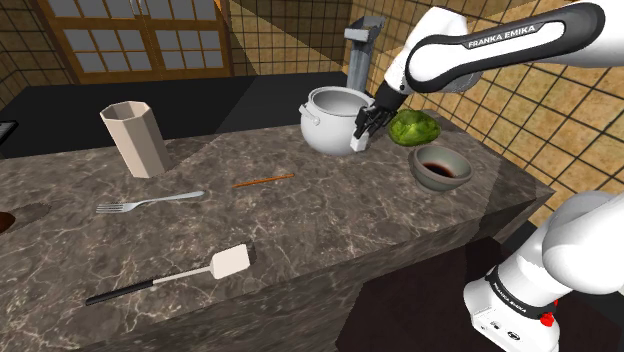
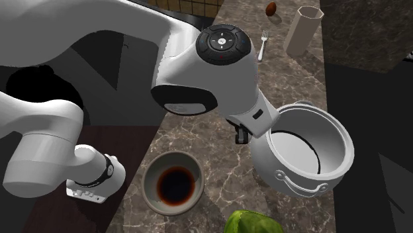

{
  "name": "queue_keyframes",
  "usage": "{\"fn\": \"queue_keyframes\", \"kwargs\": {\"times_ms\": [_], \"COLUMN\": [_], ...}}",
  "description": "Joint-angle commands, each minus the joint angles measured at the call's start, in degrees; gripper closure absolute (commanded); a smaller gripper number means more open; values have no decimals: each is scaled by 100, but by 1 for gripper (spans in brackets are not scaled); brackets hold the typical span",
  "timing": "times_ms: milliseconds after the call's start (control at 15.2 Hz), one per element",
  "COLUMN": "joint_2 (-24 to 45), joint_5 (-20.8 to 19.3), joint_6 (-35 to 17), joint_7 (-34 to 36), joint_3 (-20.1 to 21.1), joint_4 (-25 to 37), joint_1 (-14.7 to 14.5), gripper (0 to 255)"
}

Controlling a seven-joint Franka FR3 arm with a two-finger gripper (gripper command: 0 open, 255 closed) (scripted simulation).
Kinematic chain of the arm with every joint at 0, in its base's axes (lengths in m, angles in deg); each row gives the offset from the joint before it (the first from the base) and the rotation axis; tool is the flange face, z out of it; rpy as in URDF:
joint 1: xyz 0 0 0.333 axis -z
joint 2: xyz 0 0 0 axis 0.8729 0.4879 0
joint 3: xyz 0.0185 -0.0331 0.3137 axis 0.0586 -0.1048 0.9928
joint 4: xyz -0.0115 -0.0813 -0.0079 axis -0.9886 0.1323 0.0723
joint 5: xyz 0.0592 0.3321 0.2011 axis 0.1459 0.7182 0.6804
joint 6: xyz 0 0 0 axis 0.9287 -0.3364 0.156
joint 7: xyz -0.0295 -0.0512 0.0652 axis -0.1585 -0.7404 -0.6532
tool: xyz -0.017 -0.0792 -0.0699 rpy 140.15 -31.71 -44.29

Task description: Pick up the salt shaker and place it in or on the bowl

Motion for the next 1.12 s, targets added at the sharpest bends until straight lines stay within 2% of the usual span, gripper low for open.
{"fn": "queue_keyframes", "kwargs": {"times_ms": [0,1056], "joint_2": [-61,-354], "joint_5": [-33,-220], "joint_6": [162,1410], "joint_7": [35,292], "joint_3": [-3,-11], "joint_4": [99,1070], "joint_1": [14,76], "gripper": [255,255]}}
